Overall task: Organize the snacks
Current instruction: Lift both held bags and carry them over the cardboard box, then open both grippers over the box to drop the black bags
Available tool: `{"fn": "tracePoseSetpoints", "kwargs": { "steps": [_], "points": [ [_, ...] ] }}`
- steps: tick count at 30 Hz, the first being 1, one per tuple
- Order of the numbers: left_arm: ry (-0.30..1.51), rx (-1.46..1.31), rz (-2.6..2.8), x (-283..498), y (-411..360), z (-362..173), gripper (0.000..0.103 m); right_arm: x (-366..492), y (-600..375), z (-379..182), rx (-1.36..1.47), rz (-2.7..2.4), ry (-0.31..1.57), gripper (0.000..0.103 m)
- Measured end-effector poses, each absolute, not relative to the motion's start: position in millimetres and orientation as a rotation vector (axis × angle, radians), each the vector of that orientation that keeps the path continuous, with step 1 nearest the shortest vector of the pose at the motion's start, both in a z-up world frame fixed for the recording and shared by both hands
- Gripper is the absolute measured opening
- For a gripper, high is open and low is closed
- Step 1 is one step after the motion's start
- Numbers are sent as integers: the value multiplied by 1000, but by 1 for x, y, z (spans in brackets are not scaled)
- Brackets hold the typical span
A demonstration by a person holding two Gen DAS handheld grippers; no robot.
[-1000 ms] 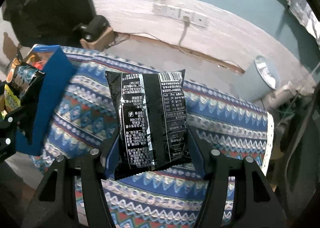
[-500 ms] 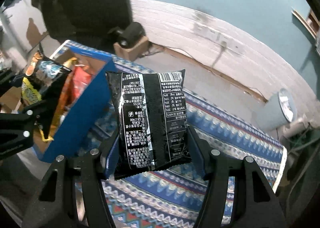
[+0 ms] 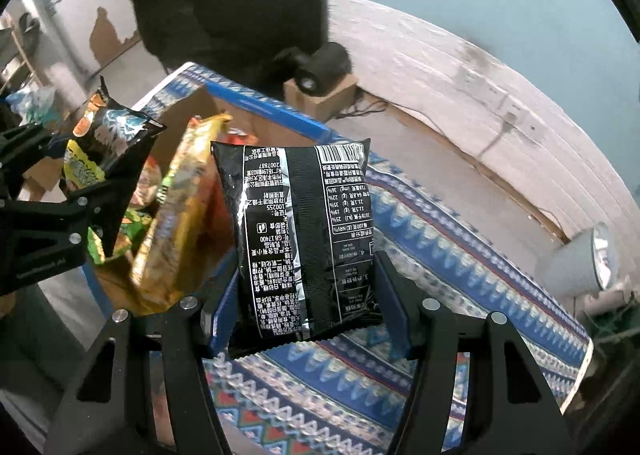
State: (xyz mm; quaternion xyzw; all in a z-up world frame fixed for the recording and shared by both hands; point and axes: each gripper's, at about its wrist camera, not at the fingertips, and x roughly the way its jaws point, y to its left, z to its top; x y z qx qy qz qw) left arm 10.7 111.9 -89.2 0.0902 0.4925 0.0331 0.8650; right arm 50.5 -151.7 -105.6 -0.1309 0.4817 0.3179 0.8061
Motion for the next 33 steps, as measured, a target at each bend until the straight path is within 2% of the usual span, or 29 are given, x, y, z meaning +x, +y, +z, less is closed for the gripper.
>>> {"fn": "tracePoseSetpoints", "kwargs": {
  "steps": [19,21,24,26,33],
  "points": [
    [1082,31,168,2,188,-112,61,55,-43,-121,-289,811,1072,62],
    [1090,25,180,2,189,-113,63,56,-40,-121,-286,822,1071,63],
    [1079,31,196,-2,190,-109,72,56,-37,-119,-280,828,1068,70],
    [1055,45,205,-6,189,-104,80,54,-39,-115,-272,831,1059,71],
    [1049,-6,165,-13,186,-91,81,52,-55,-102,-234,833,1037,71]
  ]
}}
